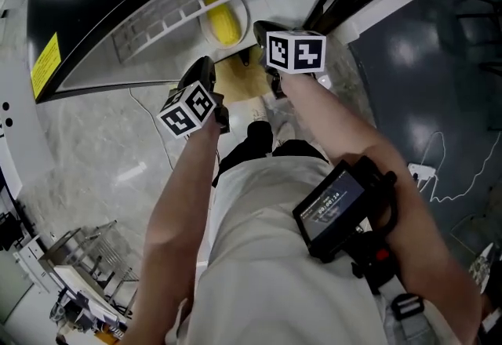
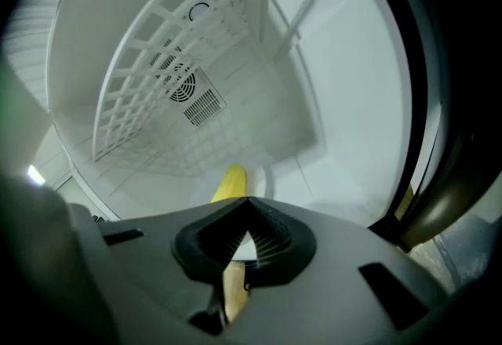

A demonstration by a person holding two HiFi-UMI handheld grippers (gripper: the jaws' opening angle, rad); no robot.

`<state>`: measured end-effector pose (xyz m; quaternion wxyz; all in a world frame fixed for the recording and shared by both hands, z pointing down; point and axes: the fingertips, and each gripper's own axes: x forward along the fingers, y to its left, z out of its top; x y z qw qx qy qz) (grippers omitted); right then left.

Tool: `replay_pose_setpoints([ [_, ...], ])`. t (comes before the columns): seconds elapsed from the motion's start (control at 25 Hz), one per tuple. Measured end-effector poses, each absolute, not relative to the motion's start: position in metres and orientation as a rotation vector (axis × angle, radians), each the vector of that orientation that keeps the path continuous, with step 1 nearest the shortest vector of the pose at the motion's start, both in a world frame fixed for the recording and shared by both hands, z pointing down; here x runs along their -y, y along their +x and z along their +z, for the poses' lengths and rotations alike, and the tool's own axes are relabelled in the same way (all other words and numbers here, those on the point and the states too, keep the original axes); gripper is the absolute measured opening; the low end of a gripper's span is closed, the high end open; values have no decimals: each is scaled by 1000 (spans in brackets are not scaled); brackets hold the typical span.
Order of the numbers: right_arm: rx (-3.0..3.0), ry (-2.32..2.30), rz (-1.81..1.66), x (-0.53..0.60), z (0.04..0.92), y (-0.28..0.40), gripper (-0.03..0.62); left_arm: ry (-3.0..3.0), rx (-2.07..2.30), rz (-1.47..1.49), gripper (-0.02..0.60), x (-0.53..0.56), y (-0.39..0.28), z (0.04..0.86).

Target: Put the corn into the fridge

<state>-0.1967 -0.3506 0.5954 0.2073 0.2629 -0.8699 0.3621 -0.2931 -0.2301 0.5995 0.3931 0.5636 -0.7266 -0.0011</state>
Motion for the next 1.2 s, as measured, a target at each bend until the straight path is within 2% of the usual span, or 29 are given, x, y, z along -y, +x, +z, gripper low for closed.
replay_pose_setpoints([
  [0.2,2493,685,965,326,554,-189,8,1444,1854,-10,9,197,-292,573],
  [0.68,2662,465,920,296,525,-145,8,1583,1821,-40,8,169,-252,547],
  [1.2,2812,319,834,266,471,-117,8,1798,1816,-97,8,155,-228,480],
])
